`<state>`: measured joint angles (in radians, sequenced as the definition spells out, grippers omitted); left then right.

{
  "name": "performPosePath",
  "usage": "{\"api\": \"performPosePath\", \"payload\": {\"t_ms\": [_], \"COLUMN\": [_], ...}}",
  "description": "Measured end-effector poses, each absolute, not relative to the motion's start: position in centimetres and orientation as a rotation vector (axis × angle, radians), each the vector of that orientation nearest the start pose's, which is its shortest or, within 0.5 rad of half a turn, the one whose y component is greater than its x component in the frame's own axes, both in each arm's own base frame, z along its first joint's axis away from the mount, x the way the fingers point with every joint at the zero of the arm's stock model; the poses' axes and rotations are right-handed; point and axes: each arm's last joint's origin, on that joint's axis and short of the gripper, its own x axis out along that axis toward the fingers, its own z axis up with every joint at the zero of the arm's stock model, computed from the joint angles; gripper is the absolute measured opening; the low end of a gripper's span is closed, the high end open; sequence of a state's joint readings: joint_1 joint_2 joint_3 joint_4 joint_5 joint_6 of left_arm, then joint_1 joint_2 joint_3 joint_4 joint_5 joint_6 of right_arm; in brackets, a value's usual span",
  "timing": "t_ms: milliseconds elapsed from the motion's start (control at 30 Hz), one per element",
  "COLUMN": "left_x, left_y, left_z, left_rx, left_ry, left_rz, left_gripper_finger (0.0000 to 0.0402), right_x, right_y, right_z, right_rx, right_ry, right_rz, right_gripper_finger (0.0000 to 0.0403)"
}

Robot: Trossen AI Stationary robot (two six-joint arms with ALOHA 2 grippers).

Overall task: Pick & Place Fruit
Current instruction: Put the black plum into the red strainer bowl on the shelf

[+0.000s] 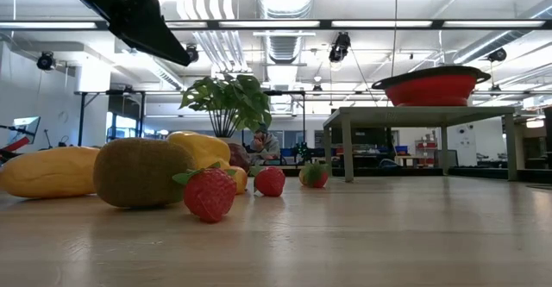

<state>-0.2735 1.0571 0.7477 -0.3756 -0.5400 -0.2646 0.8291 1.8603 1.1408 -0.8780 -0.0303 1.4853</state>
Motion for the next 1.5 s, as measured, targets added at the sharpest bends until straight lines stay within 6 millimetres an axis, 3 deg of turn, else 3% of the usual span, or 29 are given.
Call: {"api": "performPosePath", "payload": {"t_ms": [433, 767, 1133, 1500], "left_x": [21.0, 21.0, 21.0, 21.0], "left_y": [-4.3, -4.3, -4.3, -4.3], "left_z": [25.7, 25.7, 25.7, 25.7], "left_rx": [0.017, 0.018, 0.017, 0.017], "left_ry": [0.589, 0.590, 0.590, 0.589], "left_rz": [0.336, 0.336, 0.336, 0.336], "left_gripper_finger": [0.0147, 0.0147, 0.0147, 0.0147], "right_x": [21.4, 21.4, 21.7, 22.7], "right_y": [23.5, 23.4, 23.2, 22.3], "right_z": [14.4, 14.4, 14.4, 14.5], "right_rx": [0.507, 0.481, 0.464, 0.428], "right_ry": [1.545, 1.549, 1.553, 1.530], "right_rz": [-0.518, -0.496, -0.478, -0.458], "right_gripper_finger": [0.0241, 0.0267, 0.0236, 0.0259]}}
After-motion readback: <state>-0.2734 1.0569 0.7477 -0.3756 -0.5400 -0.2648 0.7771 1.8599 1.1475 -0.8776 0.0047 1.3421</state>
